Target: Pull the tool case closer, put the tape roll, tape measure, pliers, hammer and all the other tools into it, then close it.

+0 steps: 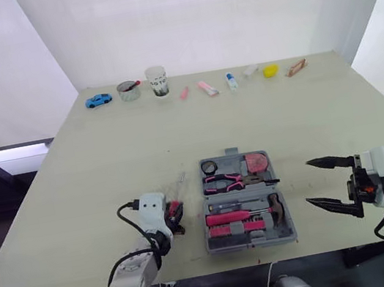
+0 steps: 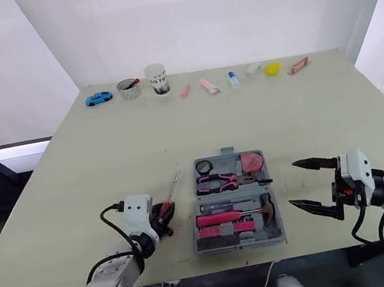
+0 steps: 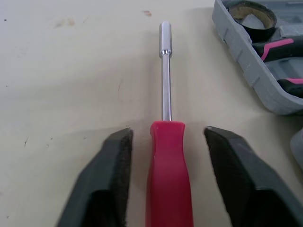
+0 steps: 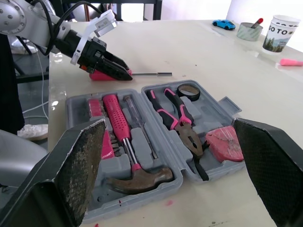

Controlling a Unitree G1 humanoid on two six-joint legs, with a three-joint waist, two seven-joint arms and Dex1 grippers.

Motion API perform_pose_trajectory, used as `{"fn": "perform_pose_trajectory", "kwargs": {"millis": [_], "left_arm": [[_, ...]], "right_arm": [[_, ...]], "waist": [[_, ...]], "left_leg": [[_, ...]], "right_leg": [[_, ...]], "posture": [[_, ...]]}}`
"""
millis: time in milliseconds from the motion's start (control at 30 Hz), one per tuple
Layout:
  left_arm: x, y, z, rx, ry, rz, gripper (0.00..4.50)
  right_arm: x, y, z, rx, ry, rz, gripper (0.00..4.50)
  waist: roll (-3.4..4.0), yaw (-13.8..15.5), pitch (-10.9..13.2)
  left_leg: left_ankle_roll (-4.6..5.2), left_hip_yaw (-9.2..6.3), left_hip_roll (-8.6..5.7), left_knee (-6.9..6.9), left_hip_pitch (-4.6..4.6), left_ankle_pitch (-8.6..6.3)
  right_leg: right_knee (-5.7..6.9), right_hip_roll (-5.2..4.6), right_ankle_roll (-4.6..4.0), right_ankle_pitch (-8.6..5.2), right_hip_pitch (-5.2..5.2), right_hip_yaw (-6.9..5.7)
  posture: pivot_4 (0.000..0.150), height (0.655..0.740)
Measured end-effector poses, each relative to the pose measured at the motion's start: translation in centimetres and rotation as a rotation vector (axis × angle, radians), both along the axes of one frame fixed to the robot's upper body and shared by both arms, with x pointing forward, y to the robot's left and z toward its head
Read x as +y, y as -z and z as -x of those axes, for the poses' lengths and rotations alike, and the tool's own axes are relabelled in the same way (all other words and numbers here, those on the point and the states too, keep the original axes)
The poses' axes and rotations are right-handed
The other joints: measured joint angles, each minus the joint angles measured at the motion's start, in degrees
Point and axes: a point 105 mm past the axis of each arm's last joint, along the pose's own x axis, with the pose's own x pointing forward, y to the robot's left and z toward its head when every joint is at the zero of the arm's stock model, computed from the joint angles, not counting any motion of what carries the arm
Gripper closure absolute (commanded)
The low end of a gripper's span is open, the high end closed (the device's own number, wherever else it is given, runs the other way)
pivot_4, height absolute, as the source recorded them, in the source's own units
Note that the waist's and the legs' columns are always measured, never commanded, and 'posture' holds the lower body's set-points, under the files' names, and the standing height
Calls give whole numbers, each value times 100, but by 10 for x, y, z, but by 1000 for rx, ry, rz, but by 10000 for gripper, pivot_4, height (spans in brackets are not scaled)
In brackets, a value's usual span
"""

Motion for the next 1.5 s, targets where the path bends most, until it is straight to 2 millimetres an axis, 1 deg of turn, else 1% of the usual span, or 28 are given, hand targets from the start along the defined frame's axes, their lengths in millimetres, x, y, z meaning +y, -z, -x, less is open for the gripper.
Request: {"fn": "perform_pose_trajectory", "kwargs": {"millis": [33, 67, 267, 633, 900, 1033, 1167, 1267, 1300, 1400, 1500], "left_arm": [[0, -2, -1, -10, 0, 1, 39843], [0, -2, -1, -11, 0, 0, 40066], [0, 0, -1, -17, 3, 0, 40161], [4, 0, 1, -9, 16, -14, 40163], [13, -8, 5, 16, 86, -61, 40163], [14, -26, 4, -6, 182, -83, 40163], [18, -52, 1, -35, 326, -128, 40163], [18, -58, 1, -44, 352, -132, 40163], [15, -67, 2, -39, 452, -156, 40163], [7, -79, -1, -38, 589, -195, 40163], [-12, -96, -8, -48, 765, -224, 40163]], "right_arm": [[0, 0, 0, 0, 2, -1, 0], [0, 0, 0, -1, 3, -1, 0], [1, -1, 0, -5, 2, -1, 0], [2, -1, -1, -6, 7, -12, 0], [3, 0, -1, -7, 7, -19, 0], [4, 0, 0, -7, 6, -31, 0], [6, -1, 2, -8, -1, -43, 0], [7, -2, 2, -12, -5, -49, 0], [8, -3, 3, -14, -10, -66, 0], [8, -3, 4, -10, -9, -77, 0], [7, -1, 6, 0, -10, -81, 0]], "waist": [[0, 0, 0], [8, 0, -5], [27, 2, -16], [28, -16, -16], [27, -6, -15], [26, -2, -14], [27, -3, -14], [27, -3, -14], [23, -4, -12], [24, 14, -11], [23, 45, -10]], "left_leg": [[0, 0, 0, 0, 0, 0], [0, 1, 0, 0, 1, 0], [0, 1, -1, 0, 1, 0], [0, 1, 0, -2, 4, 0], [0, 0, 2, -3, 2, 0], [0, -1, 2, -3, 1, 0], [0, 2, 3, -5, 1, 0], [0, 4, 3, -5, 1, 0], [0, 3, 4, -5, 0, 0], [0, 13, 2, -5, -1, 0], [0, 19, -2, -4, -5, 0]], "right_leg": [[0, 0, 0, 0, 0, 0], [0, 0, 0, 0, 0, 0], [-1, 0, 0, 0, 1, 1], [0, 3, 0, 0, 0, 1], [-2, 2, 0, -1, 0, 0], [-2, 2, -1, -1, -1, -2], [-3, 2, -2, -2, -2, -2], [-3, 1, -2, -2, -2, -1], [-4, 3, -2, -2, -2, -4], [-5, 2, -2, -2, -2, -5], [-7, 1, -3, -4, -1, -11]], "posture": [[1500, 7400], [1500, 7400], [1500, 7400], [1500, 7400], [1500, 7400], [1500, 7400], [1500, 7400], [1500, 7400], [1500, 7400], [1500, 7400], [1500, 7400]]}}
